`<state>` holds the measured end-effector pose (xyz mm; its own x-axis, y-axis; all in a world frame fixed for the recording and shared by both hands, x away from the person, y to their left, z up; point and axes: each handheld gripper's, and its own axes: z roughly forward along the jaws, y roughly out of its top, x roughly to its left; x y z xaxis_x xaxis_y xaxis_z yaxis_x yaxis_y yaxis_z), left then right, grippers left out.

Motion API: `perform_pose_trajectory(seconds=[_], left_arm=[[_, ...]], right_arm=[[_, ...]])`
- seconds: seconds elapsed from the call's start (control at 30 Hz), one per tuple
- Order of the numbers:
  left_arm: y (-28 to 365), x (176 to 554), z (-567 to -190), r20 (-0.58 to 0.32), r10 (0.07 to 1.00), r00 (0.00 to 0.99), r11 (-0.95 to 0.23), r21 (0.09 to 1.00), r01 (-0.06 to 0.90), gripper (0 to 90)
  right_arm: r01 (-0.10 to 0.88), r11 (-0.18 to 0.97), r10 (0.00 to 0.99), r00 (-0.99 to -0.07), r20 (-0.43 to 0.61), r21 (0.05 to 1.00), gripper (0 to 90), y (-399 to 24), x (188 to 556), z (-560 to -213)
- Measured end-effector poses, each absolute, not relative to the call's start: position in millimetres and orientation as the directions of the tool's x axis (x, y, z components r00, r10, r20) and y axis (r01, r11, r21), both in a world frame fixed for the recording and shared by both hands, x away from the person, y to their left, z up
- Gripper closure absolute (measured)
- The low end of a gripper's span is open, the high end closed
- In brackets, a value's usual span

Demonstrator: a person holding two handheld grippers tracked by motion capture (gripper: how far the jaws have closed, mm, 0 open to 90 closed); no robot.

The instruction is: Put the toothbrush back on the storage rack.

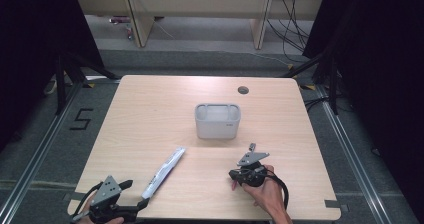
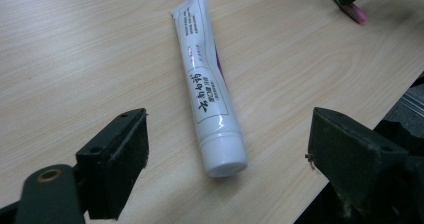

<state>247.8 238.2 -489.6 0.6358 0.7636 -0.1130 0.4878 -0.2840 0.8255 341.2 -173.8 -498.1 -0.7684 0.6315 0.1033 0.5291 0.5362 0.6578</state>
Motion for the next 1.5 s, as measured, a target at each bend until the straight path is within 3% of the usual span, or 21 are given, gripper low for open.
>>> perform_pose_trajectory(seconds=[0.63,0.73,1.0,1.5], left_arm=[[238.5,247.8,-489.2,-0.120,0.763,0.635,-0.273,0.831,0.485,15.9],[238.8,247.9,-489.3,-0.119,0.765,0.633,-0.274,0.829,0.487,15.9],[238.8,247.9,-489.4,-0.121,0.765,0.633,-0.271,0.831,0.486,15.9],[238.3,248.0,-489.3,-0.119,0.772,0.625,-0.269,0.828,0.491,15.9]], right_arm=[[0.506,0.615,0.604,-0.795,0.051,0.604,89.6,-186.0,329.5,-500.4],[0.546,0.600,0.621,-0.779,0.090,0.585,89.6,-188.4,324.3,-498.1],[0.526,0.612,0.616,-0.785,0.061,0.591,89.6,-200.9,317.1,-499.5],[0.599,0.566,0.691,-0.719,0.071,0.566,89.4,-234.0,309.5,-494.3]])
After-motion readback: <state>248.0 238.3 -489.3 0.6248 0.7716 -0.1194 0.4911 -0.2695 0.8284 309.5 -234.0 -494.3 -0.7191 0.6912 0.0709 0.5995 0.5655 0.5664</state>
